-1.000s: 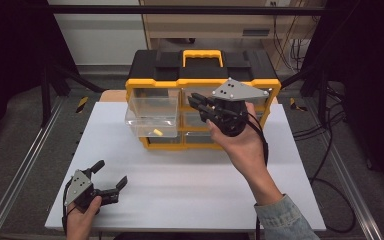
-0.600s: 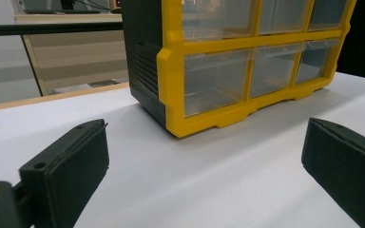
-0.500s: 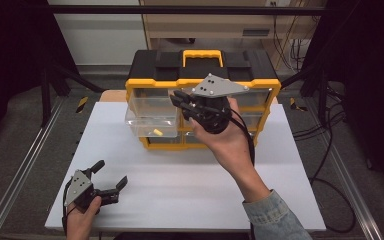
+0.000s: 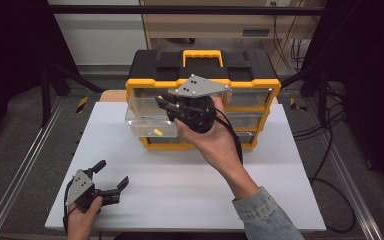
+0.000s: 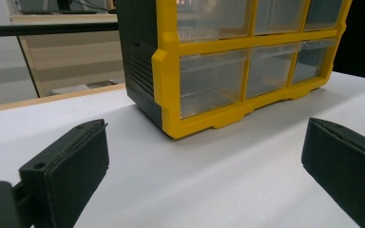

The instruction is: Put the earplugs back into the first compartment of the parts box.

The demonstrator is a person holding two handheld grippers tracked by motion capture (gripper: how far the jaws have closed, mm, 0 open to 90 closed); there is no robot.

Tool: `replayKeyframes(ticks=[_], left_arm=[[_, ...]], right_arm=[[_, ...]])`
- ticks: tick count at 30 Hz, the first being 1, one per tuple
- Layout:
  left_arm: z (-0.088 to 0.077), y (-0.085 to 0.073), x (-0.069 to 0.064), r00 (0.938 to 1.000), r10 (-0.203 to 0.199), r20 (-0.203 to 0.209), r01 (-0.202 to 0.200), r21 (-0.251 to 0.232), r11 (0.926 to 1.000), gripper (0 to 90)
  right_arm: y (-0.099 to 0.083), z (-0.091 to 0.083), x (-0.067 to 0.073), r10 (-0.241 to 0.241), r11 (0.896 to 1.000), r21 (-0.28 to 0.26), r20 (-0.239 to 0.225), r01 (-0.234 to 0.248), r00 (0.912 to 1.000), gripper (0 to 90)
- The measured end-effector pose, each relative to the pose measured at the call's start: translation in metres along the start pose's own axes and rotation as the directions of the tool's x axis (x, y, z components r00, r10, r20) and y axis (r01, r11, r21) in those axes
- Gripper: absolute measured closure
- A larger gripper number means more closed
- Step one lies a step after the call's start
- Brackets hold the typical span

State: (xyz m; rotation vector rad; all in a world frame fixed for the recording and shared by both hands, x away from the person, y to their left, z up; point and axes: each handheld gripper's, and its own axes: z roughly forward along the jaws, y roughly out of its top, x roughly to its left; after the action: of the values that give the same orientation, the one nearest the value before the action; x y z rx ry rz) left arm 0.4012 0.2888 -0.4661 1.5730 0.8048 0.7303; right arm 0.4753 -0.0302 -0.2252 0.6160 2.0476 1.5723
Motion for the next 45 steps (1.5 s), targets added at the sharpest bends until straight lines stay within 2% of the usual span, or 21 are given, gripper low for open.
replayKeyframes(ticks=[7, 9, 10, 11, 12, 13, 14, 16, 17, 18, 23, 28, 35, 39, 45], left_arm=[[0.000, 0.000, 0.000, 1.0000, -0.002, -0.004, 0.002, -0.004, 1.0000, 1.4], [0.000, 0.000, 0.001, 1.0000, -0.004, -0.009, 0.004, -0.002, 1.0000, 1.4], [0.000, -0.001, 0.002, 0.9999, -0.006, -0.012, 0.006, -0.002, 1.0000, 1.4], [-0.001, -0.001, 0.003, 0.9998, -0.011, -0.017, 0.011, -0.005, 0.9999, 1.5], [-0.001, -0.001, 0.003, 0.9998, -0.011, -0.017, 0.011, -0.005, 0.9999, 1.4], [-0.001, -0.001, 0.003, 0.9998, -0.014, -0.015, 0.014, -0.005, 0.9999, 1.4], [-0.001, -0.001, 0.003, 0.9998, -0.012, -0.016, 0.012, -0.006, 0.9999, 1.4], [0.000, 0.000, 0.002, 0.9999, -0.007, -0.012, 0.007, -0.006, 1.0000, 1.4], [0.000, 0.000, 0.002, 0.9999, -0.007, -0.012, 0.007, -0.006, 1.0000, 1.4], [0.000, 0.000, 0.000, 0.9999, 0.004, -0.012, -0.004, -0.002, 1.0000, 1.4], [-0.003, 0.000, 0.002, 0.9998, -0.001, -0.021, 0.001, -0.007, 1.0000, 1.3], [-0.003, 0.000, 0.001, 0.9997, -0.001, -0.024, 0.001, -0.008, 1.0000, 1.3], [-0.002, -0.001, 0.003, 0.9996, -0.003, -0.027, 0.002, -0.004, 1.0000, 1.4], [-0.003, 0.000, 0.003, 0.9996, -0.004, -0.029, 0.004, -0.009, 1.0000, 1.3], [-0.002, 0.000, 0.002, 0.9997, 0.003, -0.023, -0.003, -0.005, 1.0000, 1.3]], right_arm=[[0.000, -0.001, 0.000, 0.003, 1.000, -0.011, 0.001, -0.003, 1.0000, 62.0], [0.001, -0.005, -0.003, 0.011, 0.999, -0.030, 0.016, -0.011, 0.9998, 53.0], [0.001, -0.005, -0.003, 0.011, 0.999, -0.030, 0.016, -0.011, 0.9998, 53.0], [0.001, -0.005, -0.006, 0.029, 0.999, -0.047, 0.024, -0.028, 0.9993, 44.3], [0.001, -0.005, -0.006, 0.029, 0.999, -0.047, 0.024, -0.028, 0.9993, 44.3], [0.000, -0.004, -0.009, 0.035, 0.997, -0.065, 0.041, -0.033, 0.9986, 32.2], [-0.001, -0.004, -0.010, 0.036, 0.997, -0.068, 0.054, -0.032, 0.9979, 26.1], [-0.003, -0.003, -0.011, 0.032, 0.997, -0.076, 0.084, -0.025, 0.9960, 16.3], [-0.003, -0.003, -0.011, 0.032, 0.997, -0.076, 0.084, -0.025, 0.9960, 16.3], [-0.005, -0.004, -0.012, 0.032, 0.995, -0.092, 0.096, -0.023, 0.9949, 9.6], [-0.009, -0.014, -0.017, 0.049, 0.993, -0.109, 0.087, -0.040, 0.9950, 6.4], [-0.015, -0.021, -0.022, 0.051, 0.993, -0.113, 0.098, -0.040, 0.9939, 6.2], [-0.028, -0.033, -0.033, 0.061, 0.994, -0.101, 0.124, -0.049, 0.9904, 6.0], [-0.039, -0.041, -0.041, 0.058, 0.996, -0.077, 0.143, -0.047, 0.9881, 6.1], [-0.051, -0.059, -0.052, 0.089, 0.994, -0.077, 0.187, -0.075, 0.9784, 6.1]])
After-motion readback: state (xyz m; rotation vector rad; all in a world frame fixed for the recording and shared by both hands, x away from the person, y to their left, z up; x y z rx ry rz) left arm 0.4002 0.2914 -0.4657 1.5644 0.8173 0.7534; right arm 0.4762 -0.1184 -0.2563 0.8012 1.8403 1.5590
